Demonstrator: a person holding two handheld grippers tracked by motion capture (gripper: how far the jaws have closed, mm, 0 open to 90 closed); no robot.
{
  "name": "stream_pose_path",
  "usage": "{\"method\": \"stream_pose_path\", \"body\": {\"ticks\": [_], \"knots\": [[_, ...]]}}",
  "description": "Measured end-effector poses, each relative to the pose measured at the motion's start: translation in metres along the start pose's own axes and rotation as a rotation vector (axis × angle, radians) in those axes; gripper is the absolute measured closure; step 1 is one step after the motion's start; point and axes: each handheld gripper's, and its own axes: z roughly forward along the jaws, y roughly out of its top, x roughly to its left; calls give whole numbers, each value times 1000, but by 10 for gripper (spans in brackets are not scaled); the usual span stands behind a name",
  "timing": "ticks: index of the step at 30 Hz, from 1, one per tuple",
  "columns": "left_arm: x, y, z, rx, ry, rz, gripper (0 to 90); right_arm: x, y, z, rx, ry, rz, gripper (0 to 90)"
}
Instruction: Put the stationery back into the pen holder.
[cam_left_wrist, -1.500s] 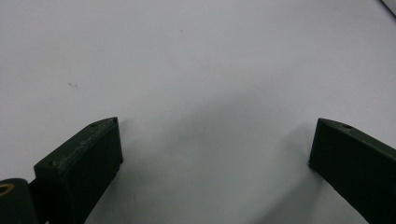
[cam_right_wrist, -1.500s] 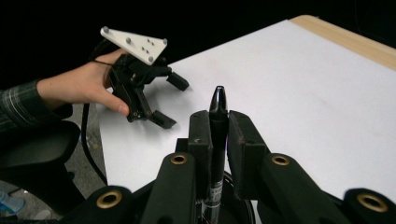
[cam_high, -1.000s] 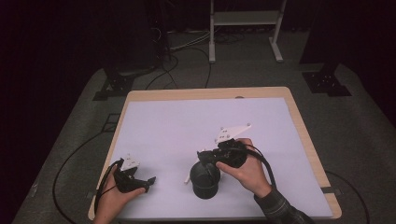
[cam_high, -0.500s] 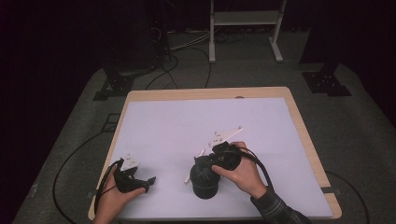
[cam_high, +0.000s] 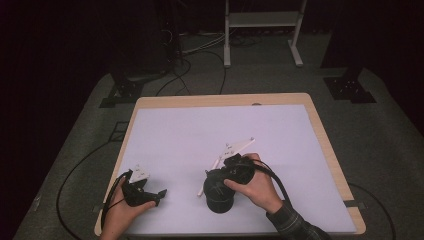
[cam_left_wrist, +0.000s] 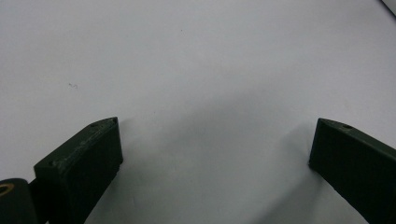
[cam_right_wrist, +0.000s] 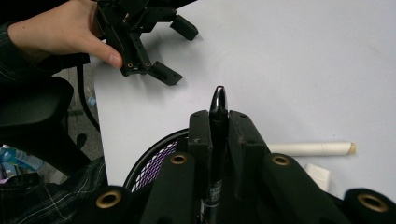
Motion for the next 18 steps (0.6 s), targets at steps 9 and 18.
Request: {"method": "stream_pose_path", "body": {"ticks": [9, 18], "knots": [[0, 0, 0, 0, 0, -3, 14, 1, 1, -4, -2, -26, -20, 758], [0, 0, 0, -1, -1, -3, 14, -4, -3, -16, -25, -40, -2, 738]]}}
